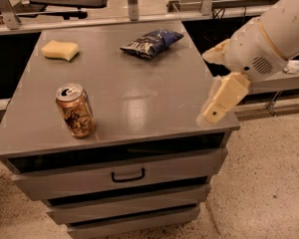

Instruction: Move orange can near sponge

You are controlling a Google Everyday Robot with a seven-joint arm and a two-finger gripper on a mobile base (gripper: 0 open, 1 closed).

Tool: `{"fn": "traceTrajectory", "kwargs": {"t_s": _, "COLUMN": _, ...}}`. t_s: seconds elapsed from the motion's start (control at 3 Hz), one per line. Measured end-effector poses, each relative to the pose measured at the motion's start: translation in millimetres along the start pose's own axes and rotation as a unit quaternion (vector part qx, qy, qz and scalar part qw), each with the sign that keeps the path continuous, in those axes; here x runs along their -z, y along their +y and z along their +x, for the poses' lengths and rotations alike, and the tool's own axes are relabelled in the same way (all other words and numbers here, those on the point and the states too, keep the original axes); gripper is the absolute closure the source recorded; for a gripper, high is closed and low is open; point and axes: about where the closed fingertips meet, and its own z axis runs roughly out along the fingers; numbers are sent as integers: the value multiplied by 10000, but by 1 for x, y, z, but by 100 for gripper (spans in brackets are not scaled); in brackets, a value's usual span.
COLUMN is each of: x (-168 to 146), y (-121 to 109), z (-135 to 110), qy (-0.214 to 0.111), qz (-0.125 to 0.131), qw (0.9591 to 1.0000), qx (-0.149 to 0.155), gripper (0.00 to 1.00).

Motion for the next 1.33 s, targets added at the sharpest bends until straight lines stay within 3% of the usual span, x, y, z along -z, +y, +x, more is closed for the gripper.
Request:
{"fn": "traceTrajectory", "kwargs": {"t_s": 0.33, "x": -36, "y": 7, "z": -62, "qy": -1015, "qz": -339, "qw": 9942, "qx": 66, "gripper": 0}}
{"fn": "traceTrajectory", "kwargs": {"t_s": 0.67, "x": -63, "y": 30, "z": -117, "qy": -1739, "qz": -644, "qw": 9824, "qx": 227, "gripper": 0}}
{"fn": "traceTrajectory", "kwargs": {"t_s": 1.0, "x": -68, "y": 38, "z": -134, "qy": -1921, "qz": -724, "qw": 9783, "qx": 278, "gripper": 0}}
{"fn": "traceTrajectory", "kwargs": {"t_s": 1.33, "x": -68, "y": 38, "z": -134, "qy": -1921, "qz": -724, "qw": 9783, "qx": 279, "gripper": 0}}
